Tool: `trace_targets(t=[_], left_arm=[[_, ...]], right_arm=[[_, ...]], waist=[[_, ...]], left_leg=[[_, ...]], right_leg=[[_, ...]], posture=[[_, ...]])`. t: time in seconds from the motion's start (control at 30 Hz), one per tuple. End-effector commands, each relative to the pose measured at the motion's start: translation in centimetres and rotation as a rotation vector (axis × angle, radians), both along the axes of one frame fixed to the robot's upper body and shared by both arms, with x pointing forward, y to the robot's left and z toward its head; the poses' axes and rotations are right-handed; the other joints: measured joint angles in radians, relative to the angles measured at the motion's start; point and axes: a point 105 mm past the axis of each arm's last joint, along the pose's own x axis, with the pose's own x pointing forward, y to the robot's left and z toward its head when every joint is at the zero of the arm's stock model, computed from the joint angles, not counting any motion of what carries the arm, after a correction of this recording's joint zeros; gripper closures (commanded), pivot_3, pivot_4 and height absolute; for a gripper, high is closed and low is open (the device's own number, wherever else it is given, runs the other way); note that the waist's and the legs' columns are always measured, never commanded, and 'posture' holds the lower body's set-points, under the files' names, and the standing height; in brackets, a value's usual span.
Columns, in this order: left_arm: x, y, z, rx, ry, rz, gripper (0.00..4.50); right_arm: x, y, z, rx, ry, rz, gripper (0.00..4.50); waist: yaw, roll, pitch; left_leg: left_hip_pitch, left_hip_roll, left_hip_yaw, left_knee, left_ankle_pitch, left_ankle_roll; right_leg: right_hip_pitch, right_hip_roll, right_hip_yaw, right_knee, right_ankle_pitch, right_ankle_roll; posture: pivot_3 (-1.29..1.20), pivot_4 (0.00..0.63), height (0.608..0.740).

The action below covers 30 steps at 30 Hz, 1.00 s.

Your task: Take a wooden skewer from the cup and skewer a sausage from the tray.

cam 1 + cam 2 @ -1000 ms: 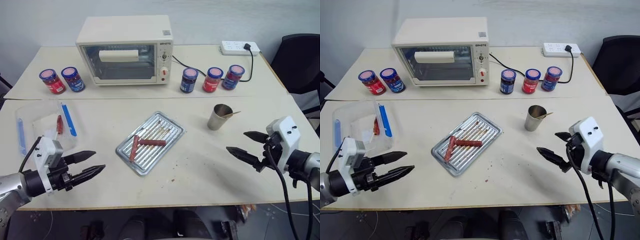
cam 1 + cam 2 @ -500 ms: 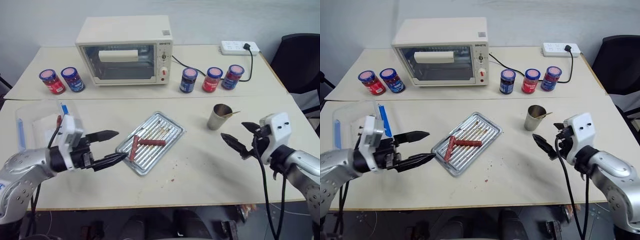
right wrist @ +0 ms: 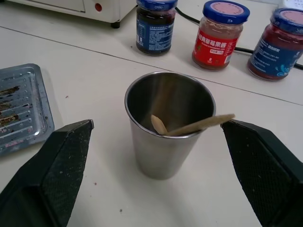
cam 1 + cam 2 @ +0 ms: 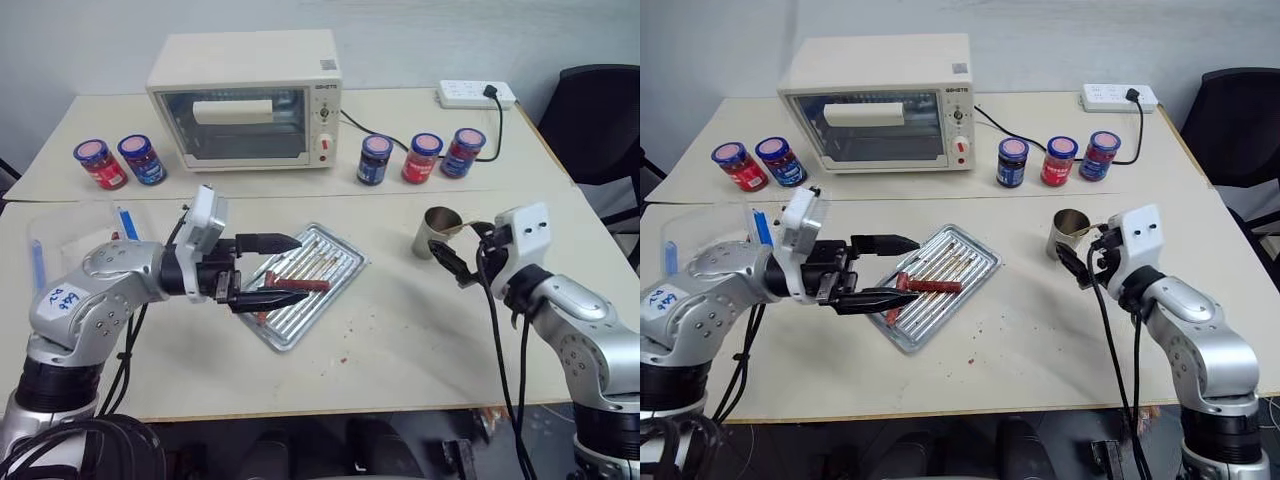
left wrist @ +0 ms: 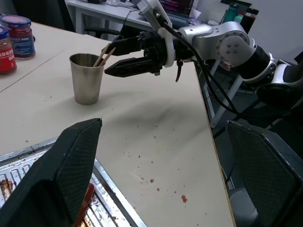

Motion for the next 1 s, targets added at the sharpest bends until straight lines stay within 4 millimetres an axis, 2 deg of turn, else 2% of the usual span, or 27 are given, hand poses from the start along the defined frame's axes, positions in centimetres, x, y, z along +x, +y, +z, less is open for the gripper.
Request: trace_targets(t=[0.03, 0.07, 0.17, 0.27, 0.43, 0.5, 0.57, 0.73, 1.0], left_arm=[[0.1, -0.6, 0.6, -0.005, -0.044, -0.024, 0.07], [0.2, -0.7, 0.6, -0.005, -0.046, -0.027, 0.07], [0.2, -1.0, 0.5, -0.003, -0.053, -0.035, 0.00], [0.3, -1.0, 0.7, -0.003, -0.057, -0.038, 0.00], [0.4, -0.8, 0.8, -0.004, -0.062, -0.037, 0.00], [0.3, -0.7, 0.8, -0.003, -0.062, -0.036, 0.00], [0.3, -0.7, 0.8, -0.003, -0.063, -0.036, 0.00], [0.6, -0.7, 0.8, -0.003, -0.066, -0.039, 0.00], [1.0, -1.1, 1.0, -0.009, -0.082, -0.049, 0.00]], right_arm=[[0.3, 0.0, 1.0, 0.014, -0.054, -0.004, 0.00], [0.4, 0.0, 1.0, 0.018, -0.055, -0.007, 0.00], [0.6, 0.0, 1.0, 0.023, -0.056, -0.013, 0.55], [0.4, -0.1, 1.1, 0.014, -0.055, -0.014, 1.37], [-0.2, -1.8, 1.1, -0.021, -0.044, -0.067, 1.37], [-1.0, -2.9, 1.3, -0.024, -0.037, -0.099, 1.37], [-2.0, -3.1, 1.5, -0.016, -0.031, -0.105, 1.37], [-3.4, -2.3, 1.3, -0.009, -0.011, -0.093, 1.37], [-3.4, 0.0, 2.1, 0.049, -0.027, -0.046, 1.37]], waist=[[0.000, 0.000, 0.000], [0.000, 0.000, 0.000], [0.000, 0.000, 0.000], [0.000, 0.000, 0.000], [0.001, 0.000, 0.000], [0.004, 0.000, 0.000], [0.005, 0.000, 0.000], [-0.001, 0.000, 0.000], [0.001, 0.000, 0.000]], left_leg=[[0.000, 0.000, 0.000, 0.000, 0.000, 0.000], [0.000, 0.000, 0.000, 0.000, 0.000, 0.000], [0.000, 0.000, 0.000, 0.001, 0.000, 0.000], [0.000, 0.000, 0.000, 0.001, 0.000, 0.000], [0.000, 0.000, 0.000, 0.001, 0.000, 0.000], [0.000, 0.000, 0.000, 0.001, 0.000, 0.000], [-0.001, 0.000, -0.001, 0.001, 0.000, 0.000], [-0.001, 0.000, 0.000, 0.001, 0.000, 0.000], [-0.001, 0.000, 0.000, 0.001, 0.000, 0.000]], right_leg=[[0.000, 0.000, 0.000, 0.000, 0.000, 0.000], [0.000, 0.000, 0.000, 0.000, 0.000, 0.000], [0.000, 0.000, 0.000, 0.000, 0.000, 0.000], [0.000, 0.000, 0.000, 0.000, 0.000, 0.000], [0.000, 0.000, 0.000, 0.000, 0.000, 0.000], [0.000, 0.000, 0.000, 0.000, 0.000, 0.000], [0.000, 0.000, 0.000, 0.000, 0.000, 0.000], [0.000, 0.000, 0.000, 0.001, 0.000, 0.000], [-0.001, 0.000, 0.000, 0.001, 0.000, 0.000]], posture=[[0.00, 0.150, 0.740], [0.00, 0.150, 0.740], [0.00, 0.150, 0.740], [0.00, 0.150, 0.740], [0.00, 0.150, 0.740], [0.00, 0.150, 0.740], [0.00, 0.150, 0.740], [0.00, 0.150, 0.740], [0.00, 0.150, 0.740]])
